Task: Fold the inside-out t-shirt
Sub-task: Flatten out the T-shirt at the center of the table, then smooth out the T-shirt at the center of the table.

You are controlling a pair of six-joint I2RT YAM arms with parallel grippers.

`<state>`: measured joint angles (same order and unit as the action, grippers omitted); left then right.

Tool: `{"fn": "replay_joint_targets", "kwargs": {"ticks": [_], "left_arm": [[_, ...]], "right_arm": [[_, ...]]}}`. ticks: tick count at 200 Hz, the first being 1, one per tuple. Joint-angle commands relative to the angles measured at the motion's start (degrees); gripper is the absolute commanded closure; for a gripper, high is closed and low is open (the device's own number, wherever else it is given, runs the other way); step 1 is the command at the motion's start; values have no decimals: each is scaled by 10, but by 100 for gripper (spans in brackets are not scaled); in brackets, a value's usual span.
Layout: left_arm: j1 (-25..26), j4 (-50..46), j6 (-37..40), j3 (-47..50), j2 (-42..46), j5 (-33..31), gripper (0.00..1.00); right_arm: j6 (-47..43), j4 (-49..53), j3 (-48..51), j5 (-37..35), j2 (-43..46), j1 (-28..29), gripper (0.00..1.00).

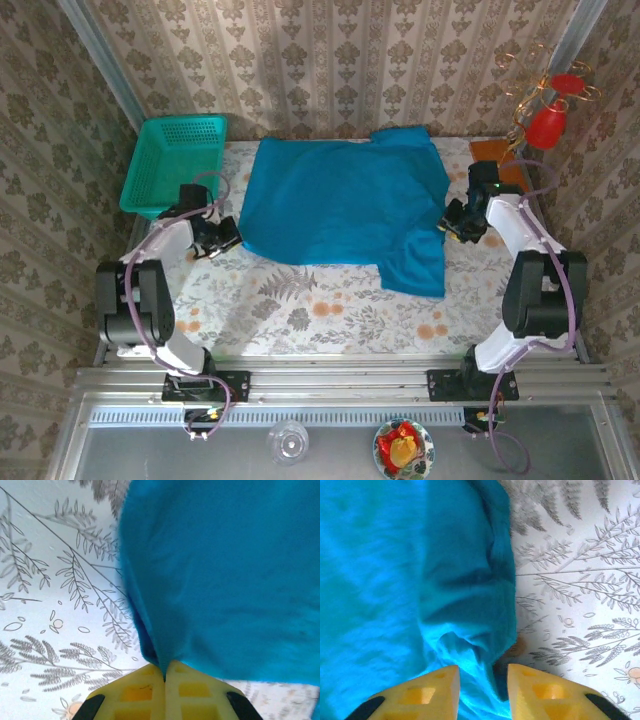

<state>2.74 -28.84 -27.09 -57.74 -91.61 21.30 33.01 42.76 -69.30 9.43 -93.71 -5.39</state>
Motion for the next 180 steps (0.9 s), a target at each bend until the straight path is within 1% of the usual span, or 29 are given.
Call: {"fn": "replay_joint_targets", "kwargs": {"ticks": [1,16,31,52,67,78,97,117,149,162,180], "left_arm": [[17,-3,31,-15,-11,-43,100],[22,-11,32,-15,-10,-67,100],[23,-15,30,-10,-4,-76,100],[30,-22,29,0,13,-90,100],[30,-24,26,11,25,-96,100],[29,-25,24,18,32,-103,100],[27,-26,20,36,44,-108,100],[24,-28,15,55,53,-111,100],[20,-37,-2,95,84,-118,100],[20,-41,-11,116,102,-122,100],[20,-48,-23,145,127,-124,100]], "right_arm": [[-19,3,4,-62,22,13,59],[-27,14,13,-88,50,30,52],[-38,26,21,-94,78,65,49],[-44,19,44,-49,96,135,42],[-34,-2,67,-2,86,178,37],[-25,-20,83,19,71,199,34],[3,-55,118,32,45,212,33],[42,-84,168,20,40,212,32],[102,-100,257,-11,68,212,31],[129,-91,285,-23,80,212,31],[159,-79,319,-20,112,214,32]]}}
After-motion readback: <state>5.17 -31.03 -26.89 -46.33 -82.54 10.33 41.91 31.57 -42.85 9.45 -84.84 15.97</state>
